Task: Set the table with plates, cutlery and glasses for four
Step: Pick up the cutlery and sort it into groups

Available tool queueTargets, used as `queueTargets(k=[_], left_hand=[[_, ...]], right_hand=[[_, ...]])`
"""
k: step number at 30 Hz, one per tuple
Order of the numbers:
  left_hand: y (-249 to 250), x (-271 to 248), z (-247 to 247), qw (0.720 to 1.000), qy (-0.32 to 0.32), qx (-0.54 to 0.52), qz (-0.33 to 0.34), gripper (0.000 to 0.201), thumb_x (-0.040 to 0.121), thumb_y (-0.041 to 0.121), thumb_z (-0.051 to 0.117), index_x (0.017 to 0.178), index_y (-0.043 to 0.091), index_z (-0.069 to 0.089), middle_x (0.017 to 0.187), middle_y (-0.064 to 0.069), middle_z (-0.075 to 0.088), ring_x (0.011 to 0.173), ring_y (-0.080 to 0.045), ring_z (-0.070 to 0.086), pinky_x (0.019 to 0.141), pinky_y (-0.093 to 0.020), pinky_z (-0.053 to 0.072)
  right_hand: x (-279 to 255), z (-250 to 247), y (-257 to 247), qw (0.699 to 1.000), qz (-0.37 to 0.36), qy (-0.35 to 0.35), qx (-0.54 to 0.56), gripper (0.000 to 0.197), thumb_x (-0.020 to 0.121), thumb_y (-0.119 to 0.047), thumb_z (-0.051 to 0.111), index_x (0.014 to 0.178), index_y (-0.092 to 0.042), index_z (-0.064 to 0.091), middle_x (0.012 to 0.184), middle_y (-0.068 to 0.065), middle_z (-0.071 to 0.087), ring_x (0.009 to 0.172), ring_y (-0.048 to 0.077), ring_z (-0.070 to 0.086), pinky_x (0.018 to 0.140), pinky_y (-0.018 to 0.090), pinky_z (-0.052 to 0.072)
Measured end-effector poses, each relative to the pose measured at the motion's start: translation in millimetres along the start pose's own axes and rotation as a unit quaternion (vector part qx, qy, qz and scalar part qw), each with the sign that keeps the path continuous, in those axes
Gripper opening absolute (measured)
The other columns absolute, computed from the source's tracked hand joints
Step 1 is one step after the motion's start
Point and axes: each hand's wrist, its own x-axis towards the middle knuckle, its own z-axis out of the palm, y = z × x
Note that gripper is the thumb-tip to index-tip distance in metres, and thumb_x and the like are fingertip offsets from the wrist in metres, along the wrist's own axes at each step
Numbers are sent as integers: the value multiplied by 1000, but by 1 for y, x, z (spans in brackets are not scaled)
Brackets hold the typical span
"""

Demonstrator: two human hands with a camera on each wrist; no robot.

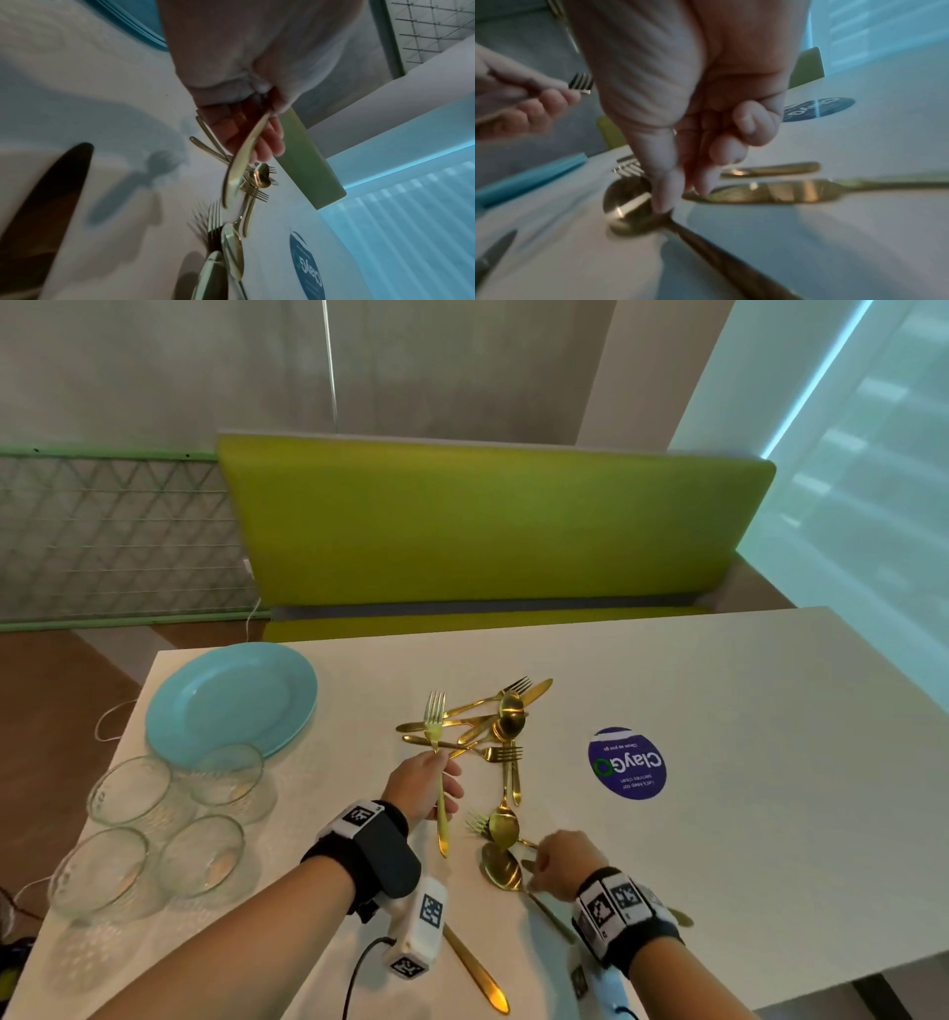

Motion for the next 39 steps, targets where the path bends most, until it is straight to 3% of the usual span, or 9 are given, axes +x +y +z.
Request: queueTargets(k=[4, 10, 13, 17, 21, 24, 30, 33, 39], left_hand=[[-7, 3, -1, 1000, 2, -4, -15, 34, 100, 29, 32, 82, 10, 54, 70, -8, 58, 61, -20, 54, 62, -32, 50], [-7, 2, -1, 1000, -9, 18, -16, 25, 99, 25, 35, 92, 10, 54, 76, -7, 60, 65, -19, 56, 65, -30, 51], [-4, 1, -6, 1000, -7, 13, -12, 25, 99, 26, 36, 93, 10, 54, 77, -7, 62, 66, -19, 57, 63, -27, 50], [1, 2, -14, 1000, 6, -7, 2, 26, 98, 28, 38, 90, 10, 55, 78, -8, 65, 66, -19, 60, 60, -26, 50], [8, 2, -15, 999, -20, -22, -14, 31, 99, 34, 36, 91, 10, 55, 82, -9, 67, 68, -20, 62, 63, -28, 49], [13, 0, -12, 997, -66, -37, -22, 41, 100, 41, 30, 93, 10, 56, 85, -8, 68, 68, -20, 64, 62, -28, 50], [13, 2, -16, 994, -78, -75, -22, 46, 101, 42, 22, 99, 15, 59, 88, -8, 71, 64, -18, 71, 58, -25, 56], [7, 6, -23, 994, -80, -70, -26, 47, 101, 42, 21, 105, 14, 59, 91, -11, 71, 65, -19, 71, 64, -28, 57], [3, 14, -30, 995, -76, -54, -29, 42, 101, 40, 23, 104, 12, 54, 79, -7, 65, 62, -17, 67, 61, -26, 55]], right_hand=[[-5, 19, 9, 1000, 20, -8, -17, 33, 81, -38, 66, 107, -18, 66, 109, 1, 66, 97, 16, 61, 84, 25, 50], [-11, 19, 4, 998, -15, -12, -57, 29, 88, -32, 58, 110, -15, 64, 113, 3, 64, 102, 17, 60, 85, 24, 47], [-16, 11, 2, 998, -49, -34, -32, 27, 89, -35, 59, 104, -14, 65, 103, 0, 63, 93, 14, 56, 87, 24, 45], [-16, -22, -7, 983, -85, 22, 162, 13, 89, -29, 59, 81, -18, 59, 83, -6, 59, 78, 7, 55, 73, 16, 45], [1, -59, -35, 914, -99, 98, 382, 20, 87, -25, 64, 73, -12, 62, 70, -4, 62, 53, 6, 48, 53, 19, 39], [12, -70, -61, 888, -105, 89, 440, 23, 87, -28, 63, 68, -16, 62, 69, -3, 63, 48, 8, 45, 47, 21, 37], [28, -56, -93, 903, -102, 79, 411, 23, 88, -32, 62, 73, -14, 65, 63, -4, 60, 52, 6, 49, 53, 20, 40], [36, -49, -99, 908, -102, 96, 395, 28, 86, -33, 63, 64, -18, 58, 59, -7, 58, 53, 5, 50, 54, 19, 40], [43, -44, -109, 907, -116, 110, 390, 20, 85, -32, 66, 69, -20, 61, 64, -8, 60, 64, 6, 56, 62, 17, 44]])
